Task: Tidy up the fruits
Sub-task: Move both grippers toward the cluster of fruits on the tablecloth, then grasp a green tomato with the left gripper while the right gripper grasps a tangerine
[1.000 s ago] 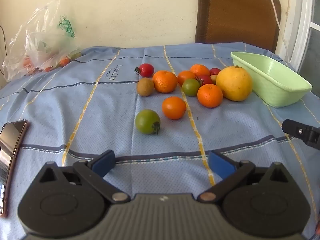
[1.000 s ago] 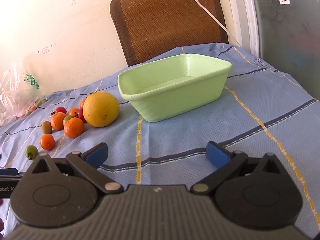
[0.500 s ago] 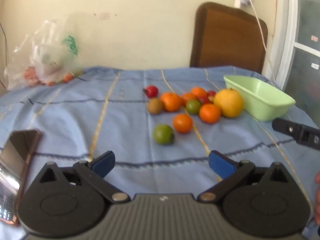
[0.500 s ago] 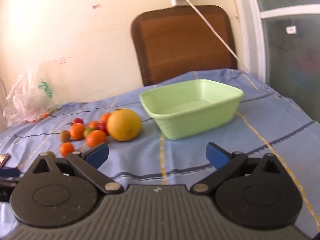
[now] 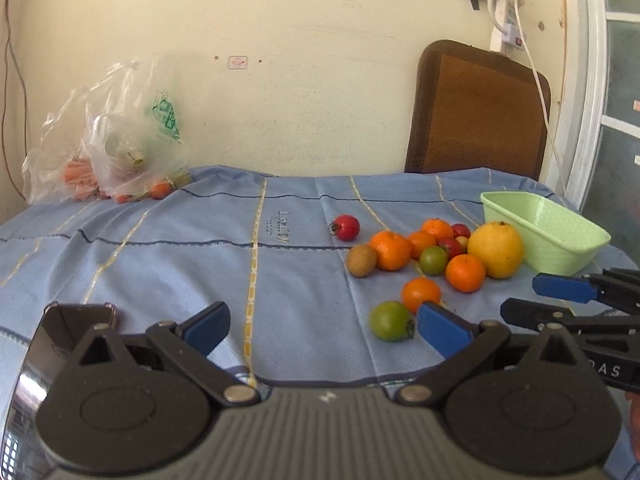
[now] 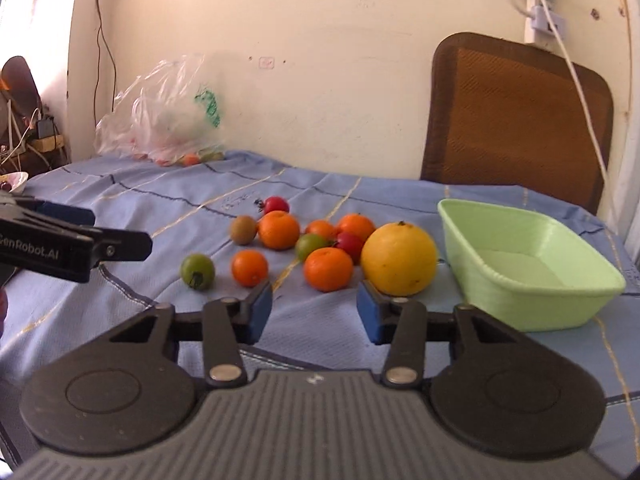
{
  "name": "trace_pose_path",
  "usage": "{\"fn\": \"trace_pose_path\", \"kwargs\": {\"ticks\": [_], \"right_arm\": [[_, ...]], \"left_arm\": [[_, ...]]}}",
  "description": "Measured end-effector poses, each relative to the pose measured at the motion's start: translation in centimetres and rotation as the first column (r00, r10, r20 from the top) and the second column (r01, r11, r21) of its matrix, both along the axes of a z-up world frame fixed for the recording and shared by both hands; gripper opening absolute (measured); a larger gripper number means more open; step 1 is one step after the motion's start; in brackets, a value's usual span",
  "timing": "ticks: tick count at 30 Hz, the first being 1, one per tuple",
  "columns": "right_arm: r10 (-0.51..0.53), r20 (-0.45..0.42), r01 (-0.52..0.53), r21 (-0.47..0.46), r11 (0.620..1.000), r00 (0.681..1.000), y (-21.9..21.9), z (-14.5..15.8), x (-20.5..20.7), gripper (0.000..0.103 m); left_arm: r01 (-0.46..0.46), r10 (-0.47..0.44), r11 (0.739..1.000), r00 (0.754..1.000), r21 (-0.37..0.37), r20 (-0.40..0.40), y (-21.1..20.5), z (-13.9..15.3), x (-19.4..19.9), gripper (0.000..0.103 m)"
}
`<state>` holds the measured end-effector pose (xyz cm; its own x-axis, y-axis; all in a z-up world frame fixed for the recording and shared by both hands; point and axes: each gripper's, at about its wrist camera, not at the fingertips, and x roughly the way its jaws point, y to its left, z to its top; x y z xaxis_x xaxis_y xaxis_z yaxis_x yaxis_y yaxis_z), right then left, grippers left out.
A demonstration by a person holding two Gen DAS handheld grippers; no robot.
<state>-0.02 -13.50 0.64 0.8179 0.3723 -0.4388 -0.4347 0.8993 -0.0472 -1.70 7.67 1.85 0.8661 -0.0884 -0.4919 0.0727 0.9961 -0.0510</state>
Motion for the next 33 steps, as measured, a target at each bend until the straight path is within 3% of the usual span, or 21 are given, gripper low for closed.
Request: {"fn": "trace_pose_path", "kwargs": {"ticks": [6, 11, 14, 19, 24, 30, 33], "right_arm": [[0.057, -0.005, -0.058, -0.019, 0.998, 0.998, 0.7, 0.3, 1.1, 0.049], [0.127, 0.002, -0.126, -0.038, 0.991, 0.992, 0.6, 0.3, 1.9, 0.048], [0.182, -0.006, -0.182, -0.056, 0.982, 0.983, 0.7, 0.4, 2.5, 0.038], [0.263, -0.031, -0.265, -0.065, 0.962, 0.964, 0.6, 0.4, 3.6, 0.037], [0.334, -0.086, -0.334, 0.02, 0.943, 0.939, 0.1, 0.7, 5.3, 0.037], [0.407, -0.142, -0.407, 0.03, 0.913, 0.903, 1.8, 0.4, 6.9, 0.037], [0.419, -0.181, -0.423, 0.02, 0.906, 0.89, 2.3, -0.3, 7.5, 0.037]], "left_arm": [[0.045, -0.046, 0.997, 0.999, 0.066, 0.007, -1.3, -0.4, 1.0, 0.103], [0.137, -0.136, 0.99, 0.99, 0.02, -0.045, -1.7, -1.0, 1.9, 0.103], [0.169, -0.169, 0.985, 0.985, 0.016, -0.038, -2.0, -1.1, 2.1, 0.103], [0.251, -0.252, 0.968, 0.967, -0.029, -0.027, -1.9, -0.8, 2.4, 0.102], [0.272, -0.272, 0.962, 0.961, -0.007, -0.041, -1.9, -0.7, 2.6, 0.089], [0.276, -0.272, 0.961, 0.957, 0.026, -0.099, -1.9, -1.1, 3.3, 0.063], [0.291, -0.287, 0.957, 0.95, 0.01, -0.125, -1.7, -1.3, 3.7, 0.056]]}}
